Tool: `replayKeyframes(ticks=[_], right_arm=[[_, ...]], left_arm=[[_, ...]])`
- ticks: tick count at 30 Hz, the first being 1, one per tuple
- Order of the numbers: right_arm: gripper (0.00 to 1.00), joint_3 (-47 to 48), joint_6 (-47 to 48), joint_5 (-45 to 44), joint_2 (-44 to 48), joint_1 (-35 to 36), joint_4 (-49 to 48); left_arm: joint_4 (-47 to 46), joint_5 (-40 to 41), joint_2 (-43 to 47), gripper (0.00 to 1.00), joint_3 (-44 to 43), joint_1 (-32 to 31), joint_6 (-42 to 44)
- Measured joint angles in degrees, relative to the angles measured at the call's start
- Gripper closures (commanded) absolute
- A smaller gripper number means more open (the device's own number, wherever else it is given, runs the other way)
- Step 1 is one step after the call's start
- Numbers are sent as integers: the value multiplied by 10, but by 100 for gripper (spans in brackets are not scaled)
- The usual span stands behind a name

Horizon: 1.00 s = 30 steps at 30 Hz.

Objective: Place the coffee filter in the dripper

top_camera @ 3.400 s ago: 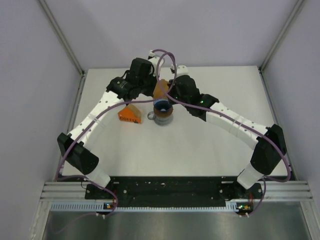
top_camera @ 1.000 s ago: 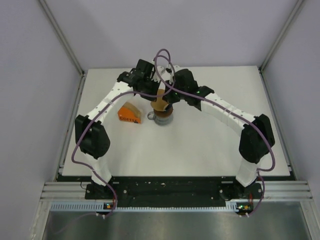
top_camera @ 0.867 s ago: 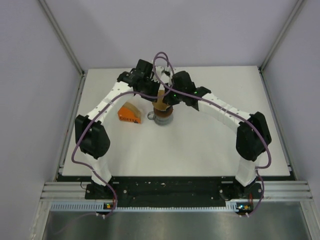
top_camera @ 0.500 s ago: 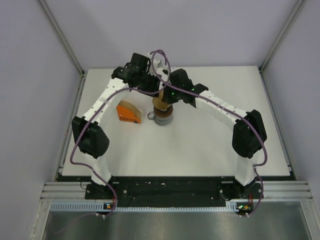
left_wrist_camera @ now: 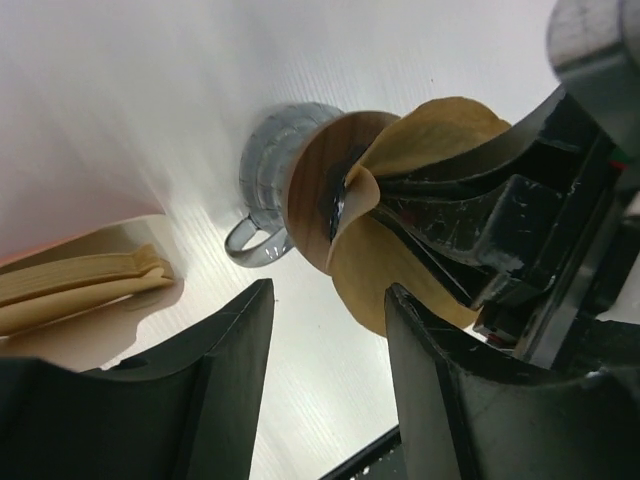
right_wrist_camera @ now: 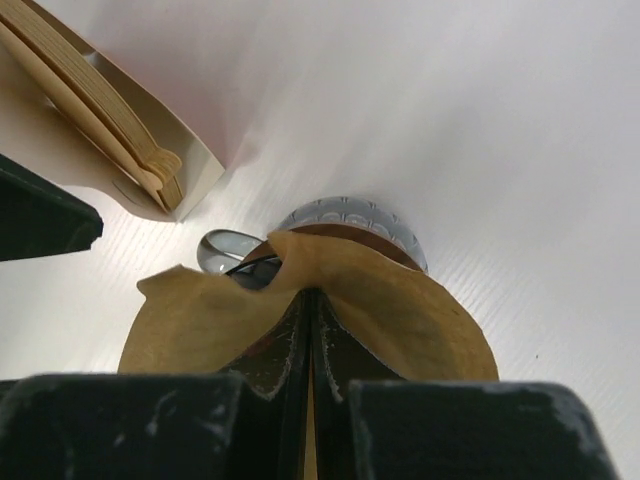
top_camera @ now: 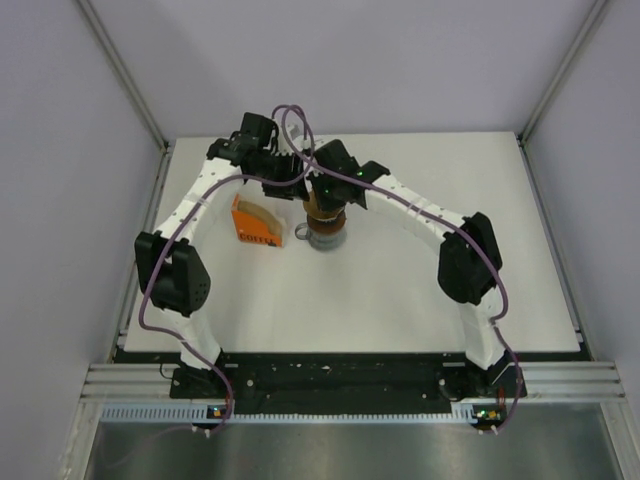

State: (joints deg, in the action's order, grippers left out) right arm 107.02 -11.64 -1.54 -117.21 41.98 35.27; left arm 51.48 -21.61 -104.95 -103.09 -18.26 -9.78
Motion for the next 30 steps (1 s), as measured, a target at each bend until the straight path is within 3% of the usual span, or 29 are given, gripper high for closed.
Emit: replayKeyframes(ticks=[6,24,30], right_arm=[[100,14,10,-10,-19,7,33],[100,62,16,-12,-68,7,46],[100,67,14,0,-71,6,47]], left_arm=[[-5,-13,7,54,37,3,-19],[-27,-15,10,49,58,5,-41],[-34,-15,7,66,58,5,-45]])
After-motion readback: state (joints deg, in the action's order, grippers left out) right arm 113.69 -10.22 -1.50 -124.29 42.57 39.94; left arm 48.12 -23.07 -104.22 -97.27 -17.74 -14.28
